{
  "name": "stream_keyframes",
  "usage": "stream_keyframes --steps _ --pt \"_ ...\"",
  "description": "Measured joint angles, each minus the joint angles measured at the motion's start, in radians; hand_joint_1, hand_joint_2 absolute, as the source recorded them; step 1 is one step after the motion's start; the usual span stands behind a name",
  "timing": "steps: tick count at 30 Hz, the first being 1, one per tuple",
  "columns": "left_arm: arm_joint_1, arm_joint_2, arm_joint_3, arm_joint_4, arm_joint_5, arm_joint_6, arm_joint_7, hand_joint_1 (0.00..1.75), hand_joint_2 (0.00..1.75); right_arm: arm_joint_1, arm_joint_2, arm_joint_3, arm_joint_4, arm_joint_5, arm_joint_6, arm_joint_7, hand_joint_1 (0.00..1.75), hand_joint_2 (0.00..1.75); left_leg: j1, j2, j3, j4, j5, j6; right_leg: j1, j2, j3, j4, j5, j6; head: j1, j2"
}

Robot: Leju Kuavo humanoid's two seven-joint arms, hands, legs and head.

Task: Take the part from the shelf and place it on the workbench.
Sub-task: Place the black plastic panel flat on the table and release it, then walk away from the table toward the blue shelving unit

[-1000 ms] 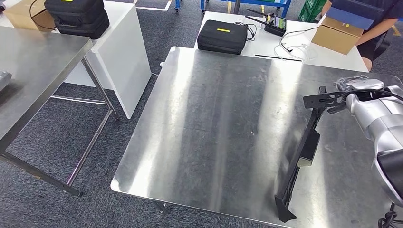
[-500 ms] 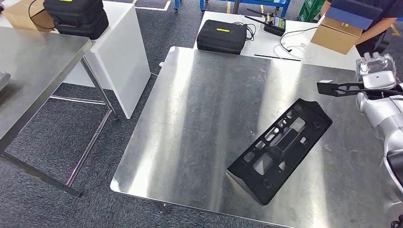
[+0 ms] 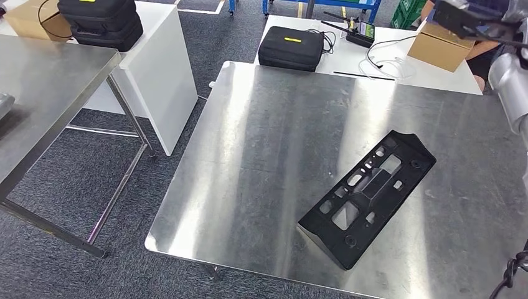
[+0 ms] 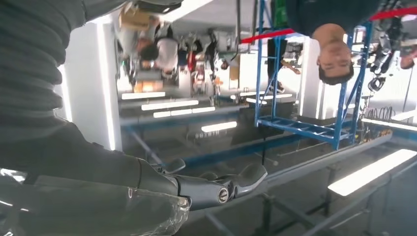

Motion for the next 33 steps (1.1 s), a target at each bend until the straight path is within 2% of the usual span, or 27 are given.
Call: stream_keyframes --steps 4,7,11,14,18,21,24,27,29,32,33 --pt "0.006 0.003 0.013 0.0 0.019 0.002 -0.015 0.0 0.0 -0.103 -0.011 -0.025 0.0 0.033 0.056 -0.004 0.0 1.75 0.0 -0.003 0.0 0.0 0.0 0.0 0.0 -0.002 -0.001 0.0 0.0 0.0 0.0 0.0" --pt "0.011 0.004 0.025 0.0 0.033 0.004 -0.023 0.0 0.0 -0.115 -0.07 -0.052 0.0 -0.017 -0.007 -0.042 0.0 1.75 0.001 -0.007 0.0 0.0 0.0 0.0 0.001 -0.007 0.0 -0.002 -0.001 0.0 0.0 0.0" --pt "0.015 0.007 0.043 0.0 0.056 0.01 -0.027 0.0 0.0 -0.011 -0.181 -0.15 0.004 -0.185 -0.196 -0.133 0.0 1.75 0.0 -0.009 0.0 0.0 -0.001 0.002 0.001 -0.008 0.004 -0.005 -0.001 0.0 0.0 0.0" --pt "0.016 0.01 0.059 0.0 0.07 0.01 -0.045 0.0 0.0 0.127 -0.238 -0.271 0.005 -0.365 -0.304 -0.294 0.0 1.75 -0.001 -0.007 0.002 0.0 -0.002 0.004 0.001 -0.007 0.005 -0.006 0.0 0.0 0.0 0.0" --pt "0.016 0.013 0.072 0.0 0.073 0.011 -0.057 0.0 1.75 0.344 -0.305 -0.451 -0.001 -0.552 -0.402 -0.483 0.0 1.75 -0.002 -0.009 0.003 0.0 -0.003 0.005 0.001 -0.008 0.007 -0.006 -0.001 0.002 0.0 0.0" --pt "0.019 0.016 0.077 0.0 0.073 0.013 -0.062 0.0 1.75 0.524 -0.358 -0.595 -0.021 -0.672 -0.424 -0.588 0.0 1.75 -0.002 -0.016 0.002 0.0 -0.003 0.006 0.001 -0.014 0.008 -0.006 -0.003 0.004 0.0 0.0" --pt "0.02 0.019 0.08 0.0 0.072 0.014 -0.065 0.0 1.75 0.695 -0.388 -0.752 -0.051 -0.718 -0.429 -0.66 0.0 1.75 -0.002 -0.017 0.001 0.0 -0.004 0.006 0.002 -0.016 0.008 -0.006 -0.004 0.006 0.0 0.0" --pt "0.02 0.023 0.08 0.0 0.072 0.013 -0.067 0.0 1.75 0.803 -0.405 -0.863 -0.07 -0.706 -0.429 -0.673 0.0 1.75 -0.003 -0.016 0.002 -0.001 -0.004 0.006 0.001 -0.015 0.007 -0.006 -0.005 0.007 0.0 0.0" --pt "0.019 0.026 0.08 0.0 0.072 0.009 -0.072 0.0 1.75 0.867 -0.406 -0.945 -0.091 -0.654 -0.429 -0.674 0.0 1.75 -0.003 -0.016 0.002 -0.002 -0.004 0.006 0.001 -0.015 0.008 -0.006 -0.005 0.007 0.0 0.0" --pt "0.02 0.027 0.081 0.0 0.072 -0.001 -0.084 0.0 1.75 0.962 -0.394 -1.106 -0.113 -0.624 -0.428 -0.721 0.0 1.75 -0.003 -0.018 0.002 -0.002 -0.004 0.006 0.001 -0.017 0.008 -0.006 -0.005 0.007 0.0 0.0" --pt "0.02 0.027 0.082 0.0 0.072 -0.003 -0.088 0.0 1.31 0.987 -0.389 -1.155 -0.115 -0.64 -0.425 -0.749 0.0 1.75 -0.003 -0.018 0.001 -0.002 -0.004 0.006 0.001 -0.018 0.008 -0.006 -0.006 0.007 0.0 0.0"
